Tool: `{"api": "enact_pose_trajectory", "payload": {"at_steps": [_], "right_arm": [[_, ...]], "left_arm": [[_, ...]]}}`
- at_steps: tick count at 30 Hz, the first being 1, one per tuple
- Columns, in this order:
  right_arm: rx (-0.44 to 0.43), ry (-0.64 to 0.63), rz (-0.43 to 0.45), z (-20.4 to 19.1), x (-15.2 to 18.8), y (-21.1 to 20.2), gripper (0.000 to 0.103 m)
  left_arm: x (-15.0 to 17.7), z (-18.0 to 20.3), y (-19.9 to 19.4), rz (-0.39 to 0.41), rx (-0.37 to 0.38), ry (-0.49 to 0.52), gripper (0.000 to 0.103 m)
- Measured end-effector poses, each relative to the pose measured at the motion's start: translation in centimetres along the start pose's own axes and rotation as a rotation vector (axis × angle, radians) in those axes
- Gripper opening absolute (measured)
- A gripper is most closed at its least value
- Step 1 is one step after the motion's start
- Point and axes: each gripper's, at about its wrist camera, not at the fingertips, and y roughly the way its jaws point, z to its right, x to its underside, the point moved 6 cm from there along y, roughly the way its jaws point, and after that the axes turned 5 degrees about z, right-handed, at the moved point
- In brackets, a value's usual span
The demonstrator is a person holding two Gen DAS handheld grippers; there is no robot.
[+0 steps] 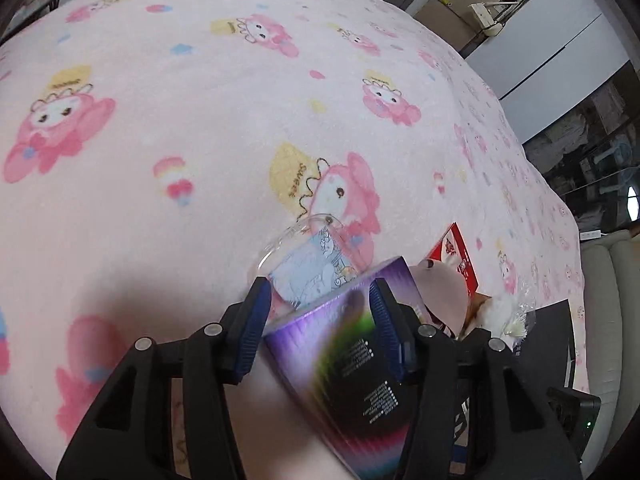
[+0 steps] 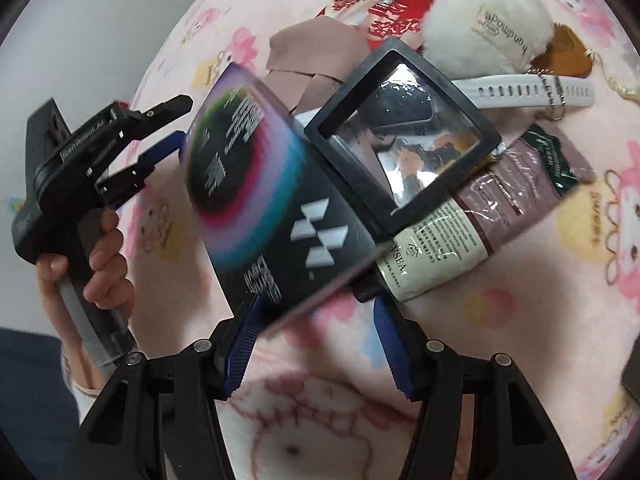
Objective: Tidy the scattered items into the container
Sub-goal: 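Grasp the black Smart Devil box with both tools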
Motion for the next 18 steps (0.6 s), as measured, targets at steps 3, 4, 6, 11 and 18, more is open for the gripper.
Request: {"api": "enact_pose_trajectory", "payload": {"at_steps": [3,4,6,11,18], "right_arm": [[-0.008,-0.003,0.023,-0.4,-0.9,0.1,0.051],[-0.013,-0.006,0.029,-0.6,-1.0,0.0,0.051],[0.02,-0.017,0.051,-0.7,-1.3,-0.3,0.051],[0.062,-0.009,0.158,0.0,-3.0,-3.1,0.051],[0.231,-0.022,0.322,1.4,-6.6,-8.2,0.051]], "left_arm": [[1.1,-0.5,0.7,-0.053,-0.029,0.006,0.052],[1.5,-0.4,0.5,-0.05,-0.03,0.009,0.052],[2.1,-0.5,-0.2,-0.056,-0.035,0.013,0.052],[5.5,0.4,-3.2,-0.106,-0.029,0.035,0.052],[11.9,6.0,-4.0,-0.278,0.167,0.097,0.053]]}}
